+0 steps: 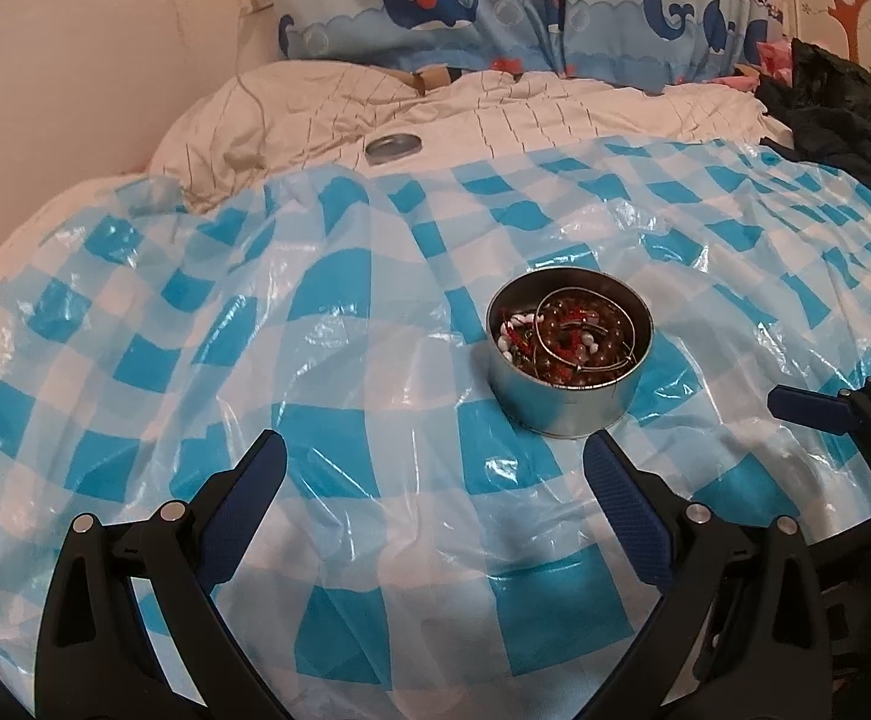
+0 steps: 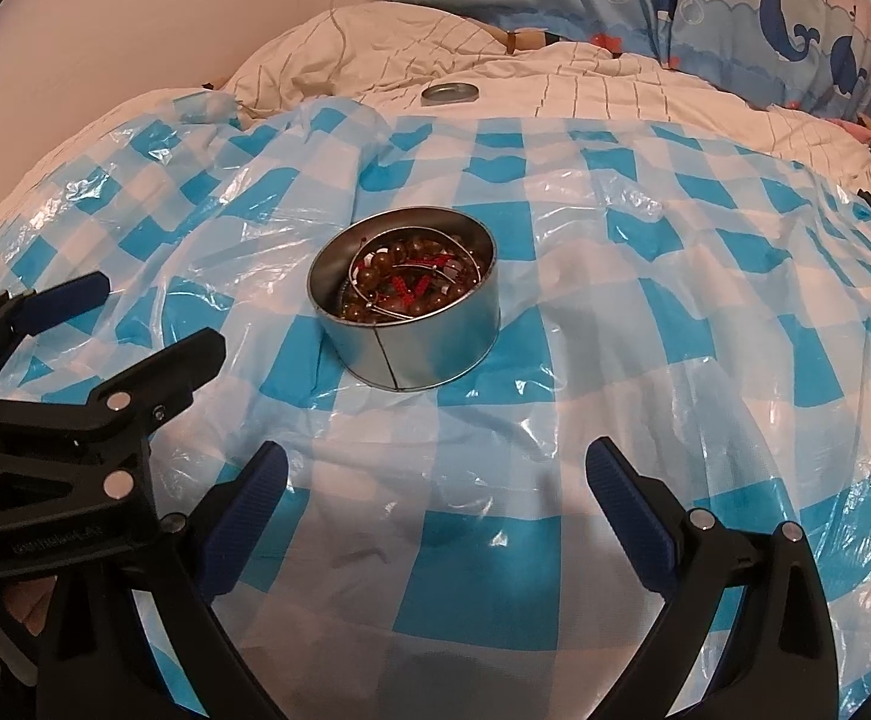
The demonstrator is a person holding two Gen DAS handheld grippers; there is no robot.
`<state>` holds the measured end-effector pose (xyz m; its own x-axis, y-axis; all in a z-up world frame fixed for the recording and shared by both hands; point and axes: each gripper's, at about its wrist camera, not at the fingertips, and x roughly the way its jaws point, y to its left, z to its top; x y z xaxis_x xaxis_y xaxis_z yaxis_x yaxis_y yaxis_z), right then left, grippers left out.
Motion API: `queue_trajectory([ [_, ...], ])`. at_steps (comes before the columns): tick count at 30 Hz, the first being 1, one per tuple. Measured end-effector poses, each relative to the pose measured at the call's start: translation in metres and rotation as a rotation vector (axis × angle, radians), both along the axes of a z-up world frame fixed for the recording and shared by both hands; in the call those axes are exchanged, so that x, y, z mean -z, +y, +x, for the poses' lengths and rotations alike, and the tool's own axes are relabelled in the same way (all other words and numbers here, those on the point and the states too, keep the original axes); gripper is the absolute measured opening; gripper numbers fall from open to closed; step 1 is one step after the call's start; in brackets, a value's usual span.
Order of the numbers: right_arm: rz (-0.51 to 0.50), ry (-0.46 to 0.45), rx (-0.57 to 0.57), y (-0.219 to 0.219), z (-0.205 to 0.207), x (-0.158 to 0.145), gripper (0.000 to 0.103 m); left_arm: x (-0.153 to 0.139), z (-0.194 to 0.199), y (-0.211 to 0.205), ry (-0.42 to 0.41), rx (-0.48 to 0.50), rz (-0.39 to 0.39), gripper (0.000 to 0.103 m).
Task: Organize jewelry
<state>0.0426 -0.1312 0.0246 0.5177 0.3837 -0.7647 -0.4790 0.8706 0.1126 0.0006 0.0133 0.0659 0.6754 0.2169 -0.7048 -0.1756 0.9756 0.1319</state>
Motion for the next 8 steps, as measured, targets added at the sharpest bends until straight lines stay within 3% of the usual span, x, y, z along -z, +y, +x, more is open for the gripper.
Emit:
queue_trajectory([
  [8,0.001,0.001,0.002,-0.0004,-0.0004,-0.0002,0.095,0.001,0.0052,-0.0026,0.007,-0.009,0.018,0.095],
])
